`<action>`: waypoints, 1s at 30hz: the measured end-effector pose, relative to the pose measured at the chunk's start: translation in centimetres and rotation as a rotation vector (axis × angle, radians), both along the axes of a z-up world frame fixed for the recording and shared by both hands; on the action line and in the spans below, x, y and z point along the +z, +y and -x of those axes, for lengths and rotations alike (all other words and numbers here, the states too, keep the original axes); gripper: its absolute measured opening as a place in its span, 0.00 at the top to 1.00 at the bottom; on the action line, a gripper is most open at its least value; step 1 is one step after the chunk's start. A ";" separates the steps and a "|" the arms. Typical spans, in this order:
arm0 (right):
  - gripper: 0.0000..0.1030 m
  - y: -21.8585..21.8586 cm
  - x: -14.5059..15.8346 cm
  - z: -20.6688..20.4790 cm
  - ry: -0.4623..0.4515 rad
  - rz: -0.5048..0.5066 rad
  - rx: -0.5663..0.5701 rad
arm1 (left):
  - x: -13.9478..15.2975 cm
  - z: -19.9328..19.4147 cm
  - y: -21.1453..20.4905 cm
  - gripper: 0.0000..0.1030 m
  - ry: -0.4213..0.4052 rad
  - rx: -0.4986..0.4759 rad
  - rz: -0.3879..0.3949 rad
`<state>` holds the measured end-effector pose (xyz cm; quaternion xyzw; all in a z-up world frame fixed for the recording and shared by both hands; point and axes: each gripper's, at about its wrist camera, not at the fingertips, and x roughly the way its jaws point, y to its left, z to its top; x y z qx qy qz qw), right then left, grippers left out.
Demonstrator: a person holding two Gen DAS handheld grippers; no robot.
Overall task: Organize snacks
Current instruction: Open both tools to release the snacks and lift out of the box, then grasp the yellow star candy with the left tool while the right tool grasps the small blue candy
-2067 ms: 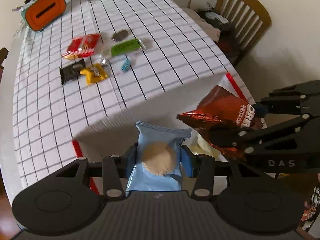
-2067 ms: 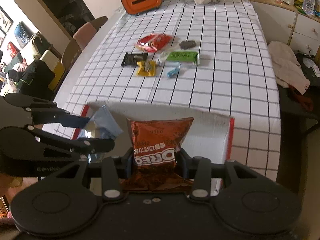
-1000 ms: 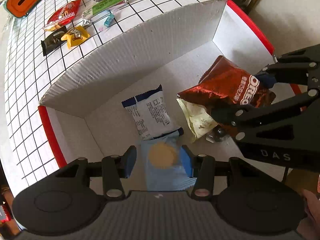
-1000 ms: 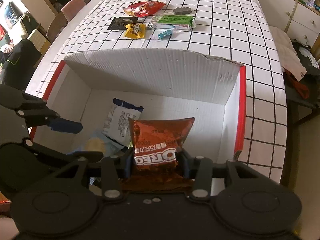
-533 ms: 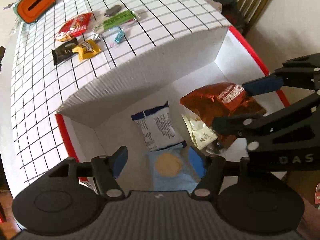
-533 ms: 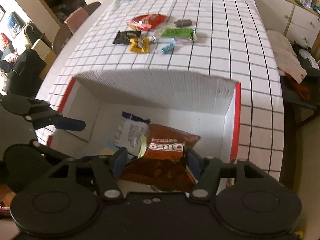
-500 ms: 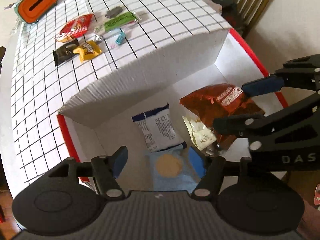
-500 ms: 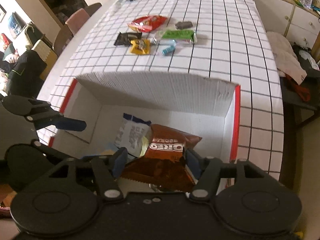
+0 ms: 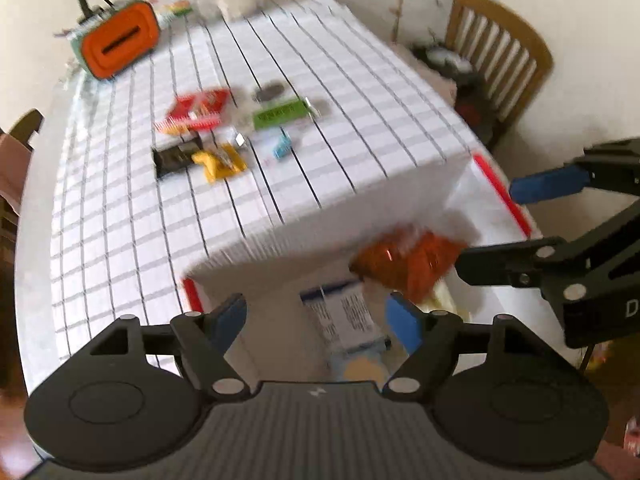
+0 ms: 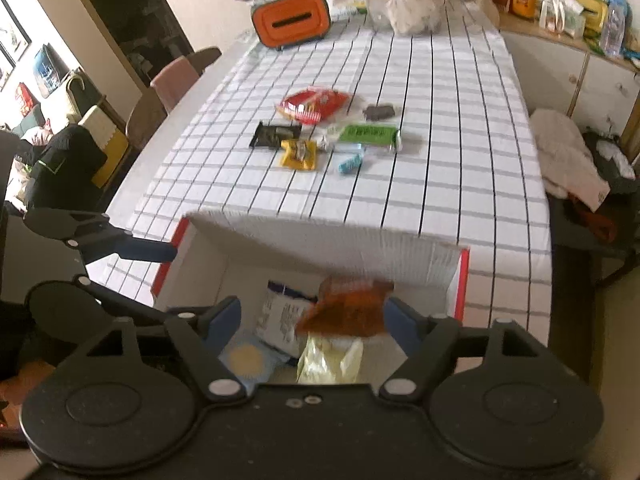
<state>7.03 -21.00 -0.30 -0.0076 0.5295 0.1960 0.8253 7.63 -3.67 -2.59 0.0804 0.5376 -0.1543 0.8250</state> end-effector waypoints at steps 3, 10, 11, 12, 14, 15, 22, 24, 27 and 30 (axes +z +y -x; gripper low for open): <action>0.18 0.0 0.7 -0.8 -0.015 -0.005 0.002 | 1.2 -0.4 0.9 0.21 -0.055 0.024 0.033; 0.15 0.4 2.0 -3.6 -0.048 0.017 0.026 | 2.9 -2.8 2.1 0.19 -0.138 0.063 0.042; 0.15 0.4 2.2 -4.1 -0.055 0.018 0.028 | 3.0 -3.2 2.2 0.19 -0.152 0.068 0.032; 0.15 0.4 2.4 -4.8 -0.061 0.017 0.031 | 3.0 -3.7 2.4 0.19 -0.163 0.075 0.022; 0.15 0.3 2.9 -6.1 -0.069 0.011 0.035 | 2.9 -4.8 2.8 0.19 -0.171 0.090 0.015; 0.15 0.3 3.0 -6.9 -0.073 0.013 0.035 | 2.9 -5.4 2.9 0.19 -0.170 0.098 0.013; 0.15 1.1 1.8 -12.2 -0.027 0.033 0.006 | 2.0 -9.3 3.9 0.19 -0.163 0.158 -0.038; 0.15 1.5 0.7 -13.8 0.004 0.036 -0.011 | 1.3 -10.6 4.2 0.19 -0.151 0.185 -0.050; 0.15 2.2 -1.4 -16.1 0.057 0.042 -0.039 | 0.0 -12.5 4.8 0.19 -0.120 0.226 -0.066; 0.15 3.0 -3.7 -18.0 0.102 0.049 -0.048 | -1.3 -14.0 5.3 0.19 -0.114 0.264 -0.094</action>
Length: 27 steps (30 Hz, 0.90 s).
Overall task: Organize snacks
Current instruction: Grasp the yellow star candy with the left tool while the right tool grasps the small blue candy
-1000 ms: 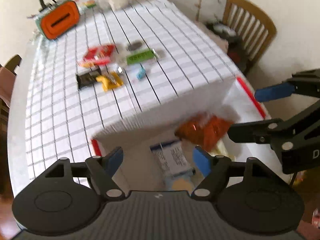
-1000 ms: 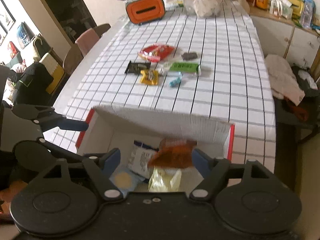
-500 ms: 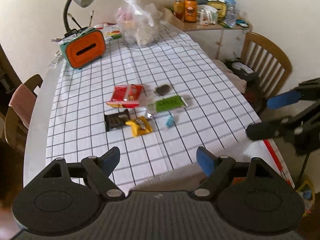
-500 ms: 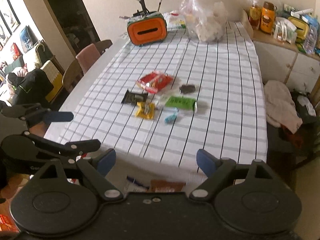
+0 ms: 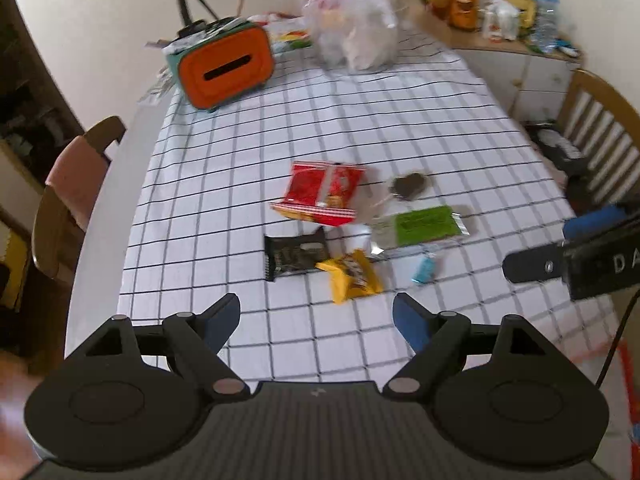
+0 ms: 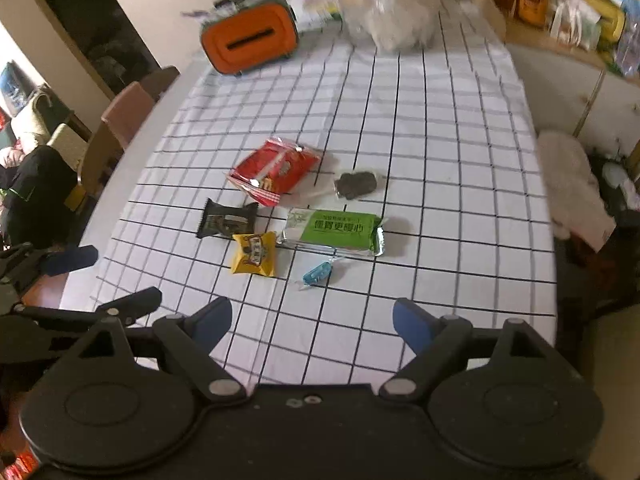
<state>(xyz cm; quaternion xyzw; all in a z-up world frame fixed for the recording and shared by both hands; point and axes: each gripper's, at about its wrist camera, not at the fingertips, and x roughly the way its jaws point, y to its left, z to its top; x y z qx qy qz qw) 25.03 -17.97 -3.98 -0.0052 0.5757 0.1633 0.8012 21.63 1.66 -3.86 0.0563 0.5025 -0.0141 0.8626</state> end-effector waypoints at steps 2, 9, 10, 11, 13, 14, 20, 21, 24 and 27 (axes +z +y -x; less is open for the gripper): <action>0.16 0.6 -1.5 -1.1 0.029 0.009 -0.008 | -0.9 -1.1 0.4 0.19 0.001 0.034 -0.022; 0.22 2.1 -6.6 -4.3 0.126 0.022 -0.055 | -3.1 -3.5 2.4 0.19 0.033 0.129 -0.020; 0.22 2.3 -7.2 -4.6 0.139 0.025 -0.064 | -3.4 -3.7 2.7 0.19 0.040 0.139 -0.017; 0.23 2.5 -7.7 -4.8 0.146 0.030 -0.070 | -3.7 -3.9 2.9 0.19 0.049 0.147 -0.017; 0.23 3.0 -8.9 -5.4 0.159 0.042 -0.082 | -4.3 -4.1 3.2 0.19 0.067 0.158 -0.018; 0.28 3.2 -9.5 -5.6 0.167 0.047 -0.090 | -4.7 -4.2 3.3 0.19 0.077 0.161 -0.015; 0.49 4.0 -11.9 -6.5 0.203 0.062 -0.108 | -5.9 -4.7 4.0 0.19 0.107 0.179 -0.001; 0.53 4.1 -12.2 -6.5 0.205 0.062 -0.108 | -5.9 -4.8 3.9 0.19 0.108 0.177 0.002; 0.65 4.4 -12.8 -6.6 0.205 0.068 -0.098 | -6.1 -5.3 3.6 0.19 0.112 0.163 -0.002; 0.74 4.6 -12.8 -6.7 0.187 0.078 -0.078 | -6.2 -5.9 3.0 0.19 0.115 0.145 -0.007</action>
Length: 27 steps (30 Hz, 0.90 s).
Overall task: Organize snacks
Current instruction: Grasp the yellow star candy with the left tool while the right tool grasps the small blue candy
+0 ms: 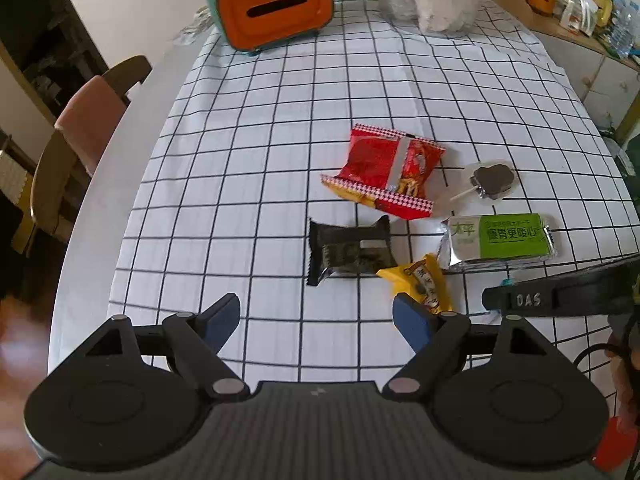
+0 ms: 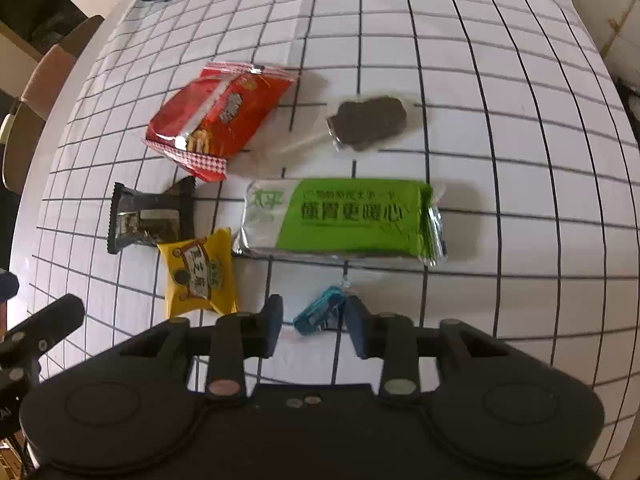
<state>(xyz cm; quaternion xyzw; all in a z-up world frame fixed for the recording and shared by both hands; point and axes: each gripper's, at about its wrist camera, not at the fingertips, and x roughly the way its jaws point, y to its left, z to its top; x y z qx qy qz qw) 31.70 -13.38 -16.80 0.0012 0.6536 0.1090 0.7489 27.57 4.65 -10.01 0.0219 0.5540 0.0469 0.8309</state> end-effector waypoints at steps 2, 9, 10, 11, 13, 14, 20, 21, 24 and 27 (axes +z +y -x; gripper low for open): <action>0.79 0.1 0.0 0.0 -0.010 0.010 0.016 | -0.2 -0.6 -0.4 0.19 0.015 -0.018 0.003; 0.90 -0.4 0.3 0.7 -0.038 0.025 0.117 | -2.6 -3.6 -1.8 0.19 0.138 -0.062 0.035; 0.90 -0.7 0.3 0.7 -0.041 0.022 0.119 | -3.1 -4.1 -2.0 0.19 0.158 -0.055 0.039; 0.90 -1.0 0.4 0.7 -0.042 0.015 0.121 | -3.6 -4.6 -2.2 0.19 0.178 -0.055 0.047; 0.90 -1.5 0.5 0.7 -0.041 0.004 0.124 | -4.5 -5.5 -2.7 0.19 0.205 -0.051 0.061; 0.90 -1.8 0.6 0.7 -0.040 -0.002 0.124 | -4.8 -5.8 -2.9 0.19 0.213 -0.050 0.068; 0.90 -3.2 0.9 1.0 -0.041 -0.024 0.114 | -6.4 -6.7 -3.9 0.20 0.266 -0.029 0.146; 0.90 -3.3 0.9 1.0 -0.041 -0.027 0.112 | -6.6 -6.7 -4.1 0.20 0.268 -0.029 0.146; 0.90 -3.6 1.0 1.2 -0.043 -0.033 0.111 | -6.9 -7.1 -4.5 0.25 0.272 -0.018 0.171; 0.90 -3.8 1.0 1.2 -0.043 -0.038 0.111 | -7.4 -7.4 -5.0 0.36 0.283 -0.020 0.180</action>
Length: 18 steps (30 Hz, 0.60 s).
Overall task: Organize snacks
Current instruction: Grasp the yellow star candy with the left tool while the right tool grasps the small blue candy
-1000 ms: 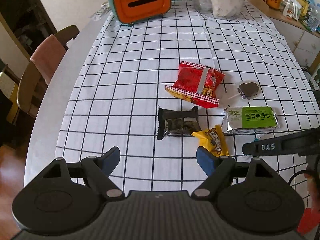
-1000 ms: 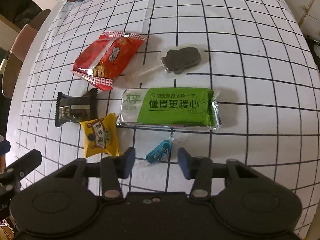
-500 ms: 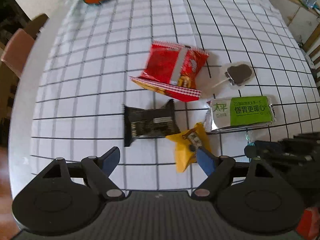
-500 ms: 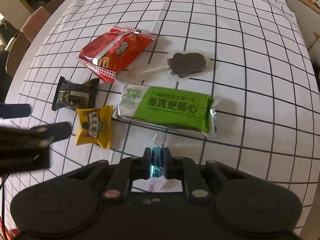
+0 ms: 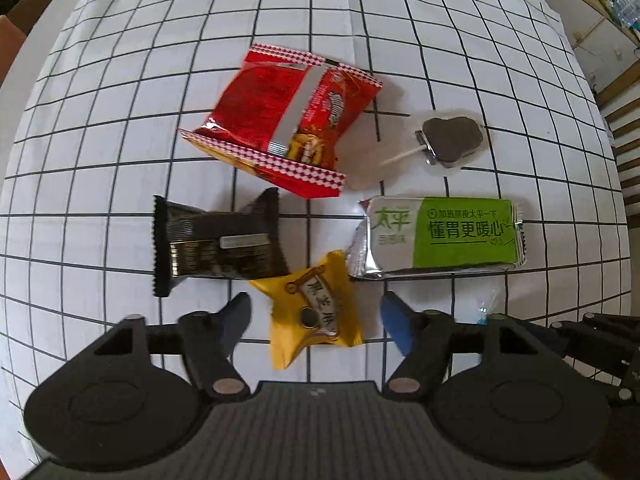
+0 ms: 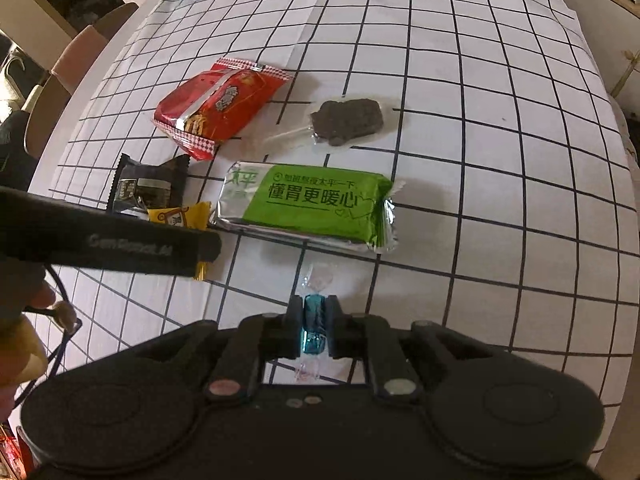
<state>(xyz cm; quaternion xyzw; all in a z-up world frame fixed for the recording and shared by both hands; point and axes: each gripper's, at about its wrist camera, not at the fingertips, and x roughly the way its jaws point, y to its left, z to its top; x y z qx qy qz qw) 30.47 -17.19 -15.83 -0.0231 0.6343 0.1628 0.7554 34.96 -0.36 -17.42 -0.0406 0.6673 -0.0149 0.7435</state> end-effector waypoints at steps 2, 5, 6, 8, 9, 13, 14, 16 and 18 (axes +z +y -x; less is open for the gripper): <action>0.90 -0.1 0.0 0.0 0.001 -0.001 0.001 | -0.4 -0.2 -0.3 0.41 0.006 -0.008 -0.007; 0.90 -0.1 0.0 0.0 0.001 -0.005 0.001 | -0.7 -0.3 -0.5 0.51 0.008 -0.011 -0.008; 0.90 -0.1 0.0 0.1 0.000 -0.005 0.002 | -0.8 -0.4 -0.6 0.53 0.009 -0.010 -0.011; 0.90 -0.2 0.1 0.1 0.001 -0.006 0.003 | -0.9 -0.3 -0.6 0.53 0.003 -0.008 -0.010; 0.90 -0.2 0.0 0.1 0.002 -0.006 0.003 | -0.9 -0.3 -0.6 0.54 0.001 -0.008 -0.013; 0.90 -0.2 0.1 0.3 -0.001 -0.005 0.003 | -1.0 -0.1 -1.0 0.55 -0.009 -0.004 -0.036; 0.90 -0.2 0.2 0.3 -0.002 -0.004 0.003 | -1.0 0.0 -1.0 0.55 -0.010 -0.001 -0.036; 0.90 -0.3 0.4 0.4 -0.005 -0.003 0.002 | -1.0 0.4 -1.0 0.55 -0.010 0.005 -0.037; 0.90 -0.4 0.7 0.5 -0.008 -0.006 -0.001 | -1.0 0.7 -0.8 0.55 -0.006 0.013 -0.039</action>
